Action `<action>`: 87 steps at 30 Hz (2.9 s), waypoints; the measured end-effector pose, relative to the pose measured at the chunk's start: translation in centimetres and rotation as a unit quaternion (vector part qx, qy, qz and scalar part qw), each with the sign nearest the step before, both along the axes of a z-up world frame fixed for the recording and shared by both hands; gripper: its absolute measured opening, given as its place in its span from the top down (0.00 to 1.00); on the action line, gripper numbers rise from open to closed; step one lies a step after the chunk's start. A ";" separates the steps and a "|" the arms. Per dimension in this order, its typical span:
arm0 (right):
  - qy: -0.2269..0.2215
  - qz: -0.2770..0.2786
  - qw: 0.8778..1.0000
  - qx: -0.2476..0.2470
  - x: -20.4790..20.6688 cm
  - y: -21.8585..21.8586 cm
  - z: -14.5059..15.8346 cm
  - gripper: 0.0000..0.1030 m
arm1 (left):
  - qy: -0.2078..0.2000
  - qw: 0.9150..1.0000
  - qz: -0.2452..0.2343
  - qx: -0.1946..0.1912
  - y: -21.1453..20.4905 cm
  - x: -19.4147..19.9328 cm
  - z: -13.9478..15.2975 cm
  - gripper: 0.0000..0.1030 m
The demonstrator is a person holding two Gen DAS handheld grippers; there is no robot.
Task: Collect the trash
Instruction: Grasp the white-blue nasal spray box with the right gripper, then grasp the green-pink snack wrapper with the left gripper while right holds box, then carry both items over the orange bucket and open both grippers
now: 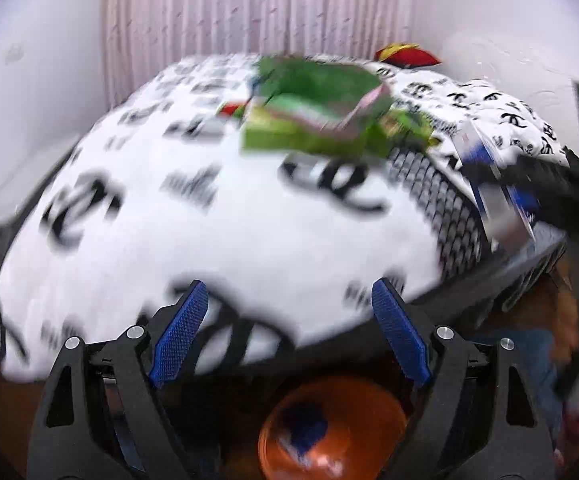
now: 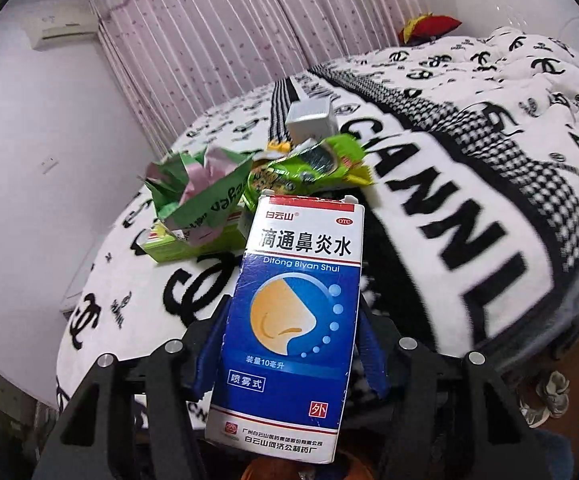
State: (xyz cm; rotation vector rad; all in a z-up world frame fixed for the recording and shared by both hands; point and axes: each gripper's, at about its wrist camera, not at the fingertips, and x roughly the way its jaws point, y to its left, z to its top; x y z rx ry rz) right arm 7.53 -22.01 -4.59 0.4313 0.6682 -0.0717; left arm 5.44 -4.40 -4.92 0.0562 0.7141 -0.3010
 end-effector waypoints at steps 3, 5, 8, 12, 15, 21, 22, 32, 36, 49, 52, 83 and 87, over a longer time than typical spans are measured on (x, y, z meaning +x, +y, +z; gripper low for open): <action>-0.011 0.002 1.000 0.000 -1.5 -1.0 0.4 0.45 | -0.036 0.999 -0.022 0.011 -3.4 3.3 1.6 0.20; -0.018 0.003 1.000 -0.003 -2.5 -1.5 0.6 0.45 | -0.057 0.998 -0.031 0.027 -5.5 5.3 2.3 0.20; -0.026 0.004 1.000 0.000 -3.8 -2.2 0.6 0.45 | -0.073 0.995 -0.036 0.055 -8.3 8.6 2.8 0.20; -0.028 0.009 1.000 0.008 -5.0 -3.0 0.2 0.45 | -0.060 0.993 -0.028 0.095 -11.2 13.2 2.7 0.20; -0.025 0.012 1.000 0.006 -5.4 -3.3 -0.4 0.45 | -0.063 0.994 -0.034 0.088 -11.7 14.6 2.8 0.31; -0.023 0.021 0.999 -0.001 -5.9 -2.7 -1.0 0.45 | -0.052 0.996 -0.051 0.061 -11.1 15.0 3.3 0.71; -0.025 0.022 0.999 -0.003 -6.0 -2.6 -0.9 0.45 | -0.052 0.995 -0.055 0.058 -10.9 14.7 3.5 0.72; -0.049 0.037 0.998 -0.020 -7.3 -1.1 1.0 0.45 | -0.072 0.993 -0.090 0.014 -7.4 9.1 8.4 0.83; -0.058 0.045 0.997 -0.028 -8.2 -0.2 2.2 0.45 | -0.081 0.991 -0.108 -0.013 -5.5 5.9 10.2 0.83; -0.042 0.091 0.992 -0.072 -11.2 2.6 2.7 0.45 | -0.004 0.973 -0.204 -0.110 0.6 -5.6 7.4 0.83; -0.024 0.104 0.991 -0.081 -11.7 3.4 1.8 0.45 | 0.030 0.970 -0.212 -0.117 0.9 -6.7 4.6 0.83; 0.248 0.182 0.952 0.007 -9.8 7.1 -18.4 0.44 | 0.355 0.914 -0.136 -0.140 -0.2 -5.6 -19.6 0.83; 0.257 0.179 0.949 0.030 -9.7 6.5 -18.7 0.28 | 0.351 0.917 -0.123 -0.147 0.0 -5.5 -19.5 0.64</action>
